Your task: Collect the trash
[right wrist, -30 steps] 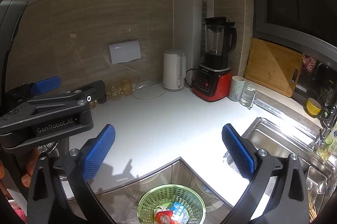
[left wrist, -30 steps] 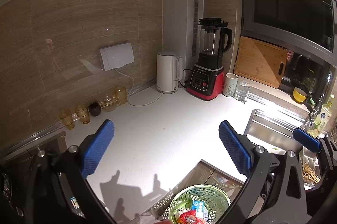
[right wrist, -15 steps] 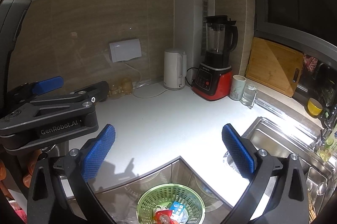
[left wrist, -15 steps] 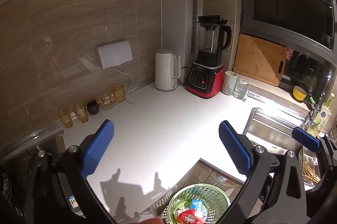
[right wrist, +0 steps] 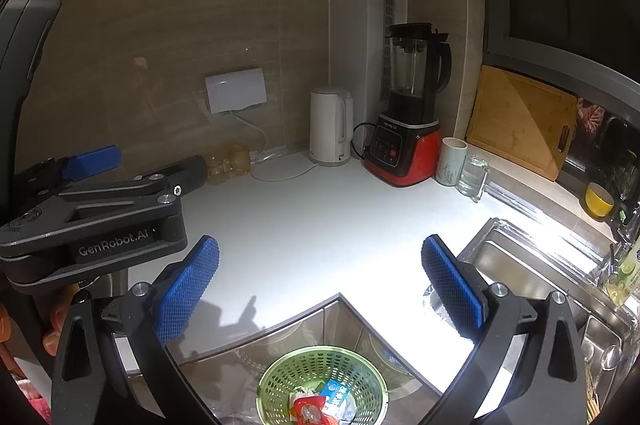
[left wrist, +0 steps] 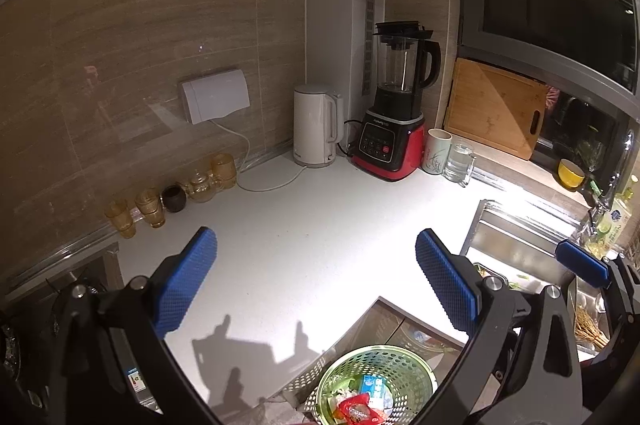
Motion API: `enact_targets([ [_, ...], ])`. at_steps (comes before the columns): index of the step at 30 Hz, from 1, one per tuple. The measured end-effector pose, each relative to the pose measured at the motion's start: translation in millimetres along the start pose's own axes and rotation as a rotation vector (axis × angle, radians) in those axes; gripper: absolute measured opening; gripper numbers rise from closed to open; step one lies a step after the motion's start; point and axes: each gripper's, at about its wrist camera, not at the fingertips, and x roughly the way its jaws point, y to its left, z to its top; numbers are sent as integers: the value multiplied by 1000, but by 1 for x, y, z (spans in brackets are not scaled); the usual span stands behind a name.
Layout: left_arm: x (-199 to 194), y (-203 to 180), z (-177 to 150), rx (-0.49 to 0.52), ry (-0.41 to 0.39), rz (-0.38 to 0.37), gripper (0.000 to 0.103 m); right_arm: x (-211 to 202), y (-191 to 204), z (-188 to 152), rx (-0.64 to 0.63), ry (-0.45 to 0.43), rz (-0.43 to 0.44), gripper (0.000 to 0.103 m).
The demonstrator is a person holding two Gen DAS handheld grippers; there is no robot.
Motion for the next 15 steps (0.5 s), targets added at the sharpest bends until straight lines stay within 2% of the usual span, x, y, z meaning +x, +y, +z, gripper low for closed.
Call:
enact_targets([
  [15,2,0,-2,-1,-8,10,95,6,2,-1,1,1,-1,101],
])
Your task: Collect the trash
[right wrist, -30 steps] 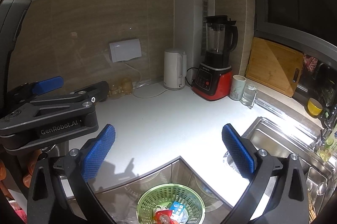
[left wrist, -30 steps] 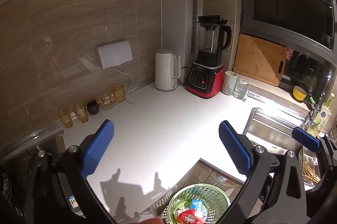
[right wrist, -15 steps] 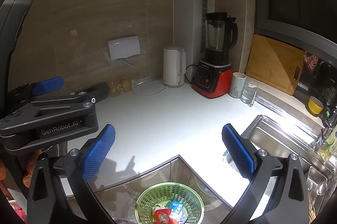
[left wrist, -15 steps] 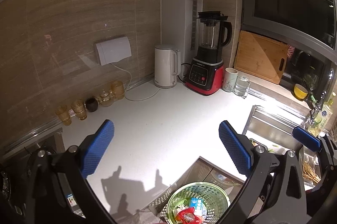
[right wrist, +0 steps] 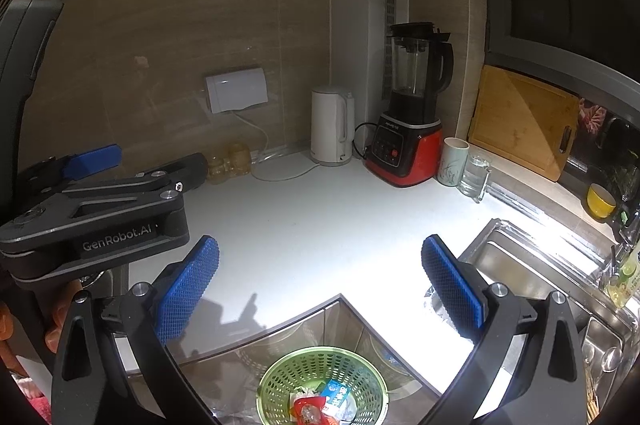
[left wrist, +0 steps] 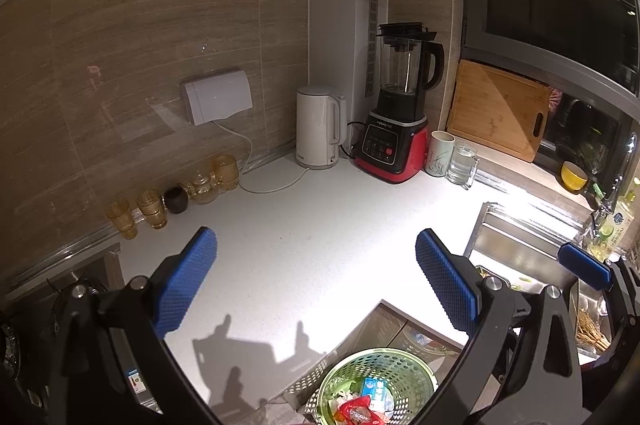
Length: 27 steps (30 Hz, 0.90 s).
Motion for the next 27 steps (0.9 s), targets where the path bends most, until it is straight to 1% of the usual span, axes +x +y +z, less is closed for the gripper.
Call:
enact_targets([
  [14,-3,-3,0,4,-9,5,95,-1,3,1,-1,7,-3,101],
  [22,-5,-3,1,8,-21,-13,95,-1,3,1,-2,8,-2,101],
  [24,-7,-1,0,-4,-39,-14,95,-1,2,1,-2,7,-2,101],
  [27,-6,-2,1,9,-45,-22,95,-1,3,1,-1,8,0,101],
])
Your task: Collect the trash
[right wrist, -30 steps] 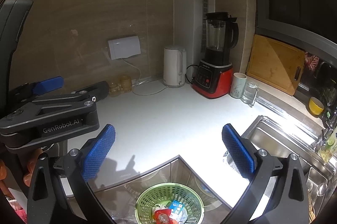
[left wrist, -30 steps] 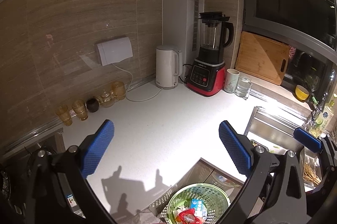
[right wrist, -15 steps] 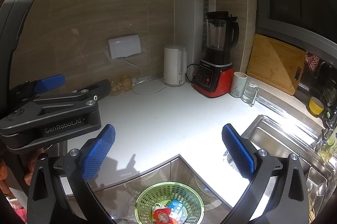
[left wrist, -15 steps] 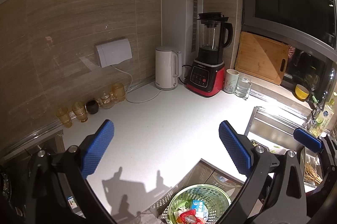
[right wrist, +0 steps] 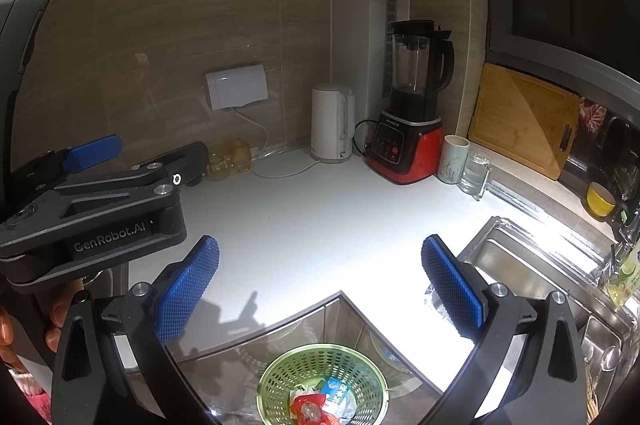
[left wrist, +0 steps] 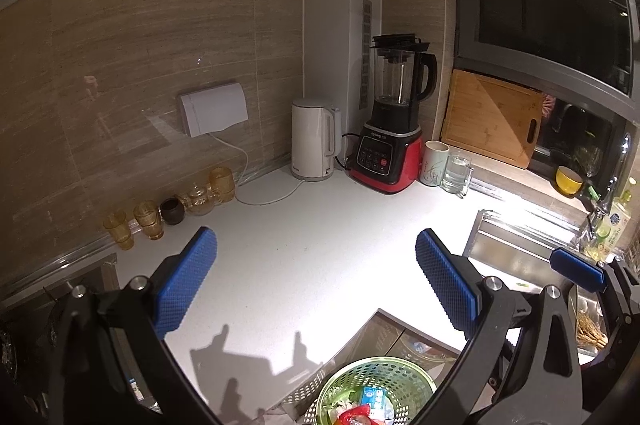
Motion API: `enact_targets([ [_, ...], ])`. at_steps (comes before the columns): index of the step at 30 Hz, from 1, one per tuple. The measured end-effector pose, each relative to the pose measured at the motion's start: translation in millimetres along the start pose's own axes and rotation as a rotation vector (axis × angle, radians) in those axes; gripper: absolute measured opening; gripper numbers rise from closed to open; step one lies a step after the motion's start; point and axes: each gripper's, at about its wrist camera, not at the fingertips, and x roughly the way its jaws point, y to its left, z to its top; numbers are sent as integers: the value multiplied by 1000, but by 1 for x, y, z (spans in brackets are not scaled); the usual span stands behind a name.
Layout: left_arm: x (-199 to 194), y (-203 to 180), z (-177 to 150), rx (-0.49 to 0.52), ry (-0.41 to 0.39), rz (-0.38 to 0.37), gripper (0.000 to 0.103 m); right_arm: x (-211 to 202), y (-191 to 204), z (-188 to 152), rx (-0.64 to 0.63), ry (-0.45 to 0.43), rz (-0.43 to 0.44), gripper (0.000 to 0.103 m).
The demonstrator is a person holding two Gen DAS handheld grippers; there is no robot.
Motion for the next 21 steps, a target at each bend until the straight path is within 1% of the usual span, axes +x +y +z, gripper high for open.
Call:
enact_targets([
  [2,1,0,0,2,1,-10,95,0,1,0,0,1,1,101],
  [5,2,-2,-1,10,2,2,95,1,3,0,-3,2,2,101],
  [7,3,-1,-1,5,7,0,95,2,5,0,-4,2,0,101],
  [10,3,0,-1,2,7,16,95,3,7,0,-3,5,-1,101],
  [21,7,5,-3,-25,36,19,95,5,10,0,-2,13,-3,101],
])
